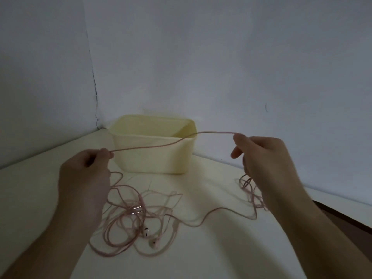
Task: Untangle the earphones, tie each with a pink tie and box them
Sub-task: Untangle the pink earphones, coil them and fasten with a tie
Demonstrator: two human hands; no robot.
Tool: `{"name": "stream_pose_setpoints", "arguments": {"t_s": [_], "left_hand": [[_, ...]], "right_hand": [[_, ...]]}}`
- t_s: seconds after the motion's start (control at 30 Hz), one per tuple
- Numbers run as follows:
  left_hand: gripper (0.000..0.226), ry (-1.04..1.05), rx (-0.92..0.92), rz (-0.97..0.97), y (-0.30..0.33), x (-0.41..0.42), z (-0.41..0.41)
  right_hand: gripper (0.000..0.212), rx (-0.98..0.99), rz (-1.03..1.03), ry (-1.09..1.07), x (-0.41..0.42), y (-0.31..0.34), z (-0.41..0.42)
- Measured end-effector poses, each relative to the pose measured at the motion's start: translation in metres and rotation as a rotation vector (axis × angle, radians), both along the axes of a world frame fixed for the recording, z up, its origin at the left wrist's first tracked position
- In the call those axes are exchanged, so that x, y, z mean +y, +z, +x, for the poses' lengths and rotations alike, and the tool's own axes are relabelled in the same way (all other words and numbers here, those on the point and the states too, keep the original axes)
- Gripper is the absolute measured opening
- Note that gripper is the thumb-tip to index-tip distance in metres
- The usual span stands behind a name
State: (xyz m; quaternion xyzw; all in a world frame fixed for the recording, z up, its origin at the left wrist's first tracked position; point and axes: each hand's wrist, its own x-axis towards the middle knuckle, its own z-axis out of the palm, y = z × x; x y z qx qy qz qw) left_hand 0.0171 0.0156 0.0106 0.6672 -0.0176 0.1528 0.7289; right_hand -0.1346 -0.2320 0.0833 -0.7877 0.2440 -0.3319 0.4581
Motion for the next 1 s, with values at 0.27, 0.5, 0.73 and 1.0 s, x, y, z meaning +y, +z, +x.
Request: {"name": "stream_pose_setpoints", "arguments": {"t_s": [0.27,0.5,0.73,1.0], "left_hand": [[0.066,-0.324,-0.508,0.629,0.012,-0.014,-0.042],[0.023,-0.464,-0.565,0.707,-0.004,-0.024,-0.05],[0.029,0.011,-0.206,0.549,0.003,-0.017,-0.025],[0.028,0.155,-0.044,0.478,-0.001,0.003,0.002]], "right_hand": [[0.014,0.297,-0.394,0.455,0.051,-0.02,0.008],[0.016,0.27,-0.551,0.492,0.064,-0.029,0.011],[0.013,0.326,-0.468,0.249,0.035,-0.017,0.009],[0.025,0.332,-0.491,0.032,-0.007,0.002,0.001]]}}
